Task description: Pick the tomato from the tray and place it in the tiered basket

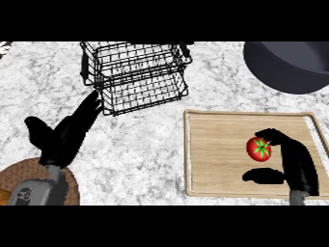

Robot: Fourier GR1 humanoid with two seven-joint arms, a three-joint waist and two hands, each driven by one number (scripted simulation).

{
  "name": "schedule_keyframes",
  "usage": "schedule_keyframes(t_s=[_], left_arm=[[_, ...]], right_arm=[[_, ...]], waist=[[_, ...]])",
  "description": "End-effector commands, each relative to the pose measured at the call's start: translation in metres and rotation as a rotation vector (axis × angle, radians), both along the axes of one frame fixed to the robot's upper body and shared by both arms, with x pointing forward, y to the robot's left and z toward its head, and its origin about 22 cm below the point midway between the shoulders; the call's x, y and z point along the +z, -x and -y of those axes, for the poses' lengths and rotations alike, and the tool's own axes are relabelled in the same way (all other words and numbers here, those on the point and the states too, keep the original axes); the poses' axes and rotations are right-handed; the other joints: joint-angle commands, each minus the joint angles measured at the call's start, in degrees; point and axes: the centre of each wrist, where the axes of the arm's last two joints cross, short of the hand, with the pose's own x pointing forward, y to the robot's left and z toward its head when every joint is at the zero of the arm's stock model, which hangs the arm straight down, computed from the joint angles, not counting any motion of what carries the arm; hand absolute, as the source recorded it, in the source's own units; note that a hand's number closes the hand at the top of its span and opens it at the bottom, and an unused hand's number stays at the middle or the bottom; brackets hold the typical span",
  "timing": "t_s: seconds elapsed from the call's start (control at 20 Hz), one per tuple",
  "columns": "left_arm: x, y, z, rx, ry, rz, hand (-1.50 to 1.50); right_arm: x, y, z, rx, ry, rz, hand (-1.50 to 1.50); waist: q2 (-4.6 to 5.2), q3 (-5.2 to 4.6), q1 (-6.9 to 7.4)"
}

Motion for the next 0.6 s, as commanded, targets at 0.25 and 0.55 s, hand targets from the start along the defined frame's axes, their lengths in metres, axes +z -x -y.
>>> schedule_keyframes(t_s=[0.25, 0.55], left_arm=[[0.000, 0.002, 0.016, 0.003, 0.011, -0.047, 0.00], [-0.018, 0.000, -0.002, -0.001, -0.013, -0.032, 0.00]], right_arm=[[-0.029, -0.014, -0.025, 0.005, 0.017, 0.064, 1.50], [-0.005, -0.008, -0.039, 0.111, 0.166, -0.063, 1.50]], waist=[[1.06, 0.83, 0.39], [1.14, 0.70, 0.40]])
